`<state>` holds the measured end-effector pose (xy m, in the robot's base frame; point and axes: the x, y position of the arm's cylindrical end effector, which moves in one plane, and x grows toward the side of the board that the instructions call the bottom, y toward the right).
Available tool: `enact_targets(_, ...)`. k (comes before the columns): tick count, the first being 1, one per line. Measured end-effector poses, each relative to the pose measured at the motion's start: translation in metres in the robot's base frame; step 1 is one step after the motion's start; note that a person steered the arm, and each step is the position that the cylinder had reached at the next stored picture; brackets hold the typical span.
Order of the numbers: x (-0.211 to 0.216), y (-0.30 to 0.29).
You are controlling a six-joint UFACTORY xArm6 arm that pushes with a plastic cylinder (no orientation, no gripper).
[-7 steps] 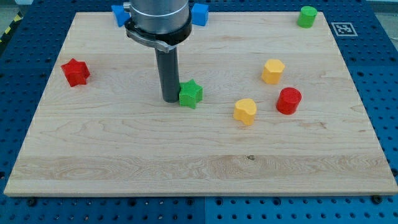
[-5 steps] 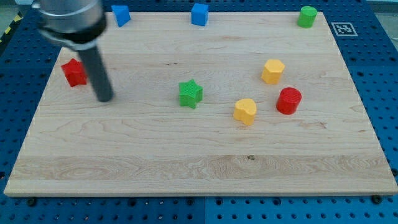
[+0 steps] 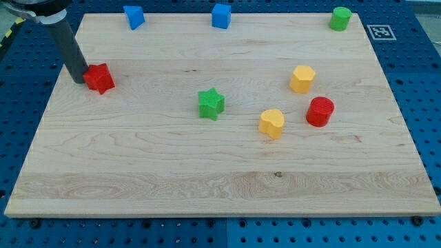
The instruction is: Move the red star above the green star
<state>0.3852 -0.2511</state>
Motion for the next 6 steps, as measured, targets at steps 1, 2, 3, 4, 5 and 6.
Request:
enact_targets(1,0.025,0.0)
enact_targets(2,0.003,0.015)
enact_targets(3,-0.012,0.029)
enact_targets(4,-0.012,0.038)
enact_targets(5,-0.007,0.055)
enact_targets(6,0.005,0.077)
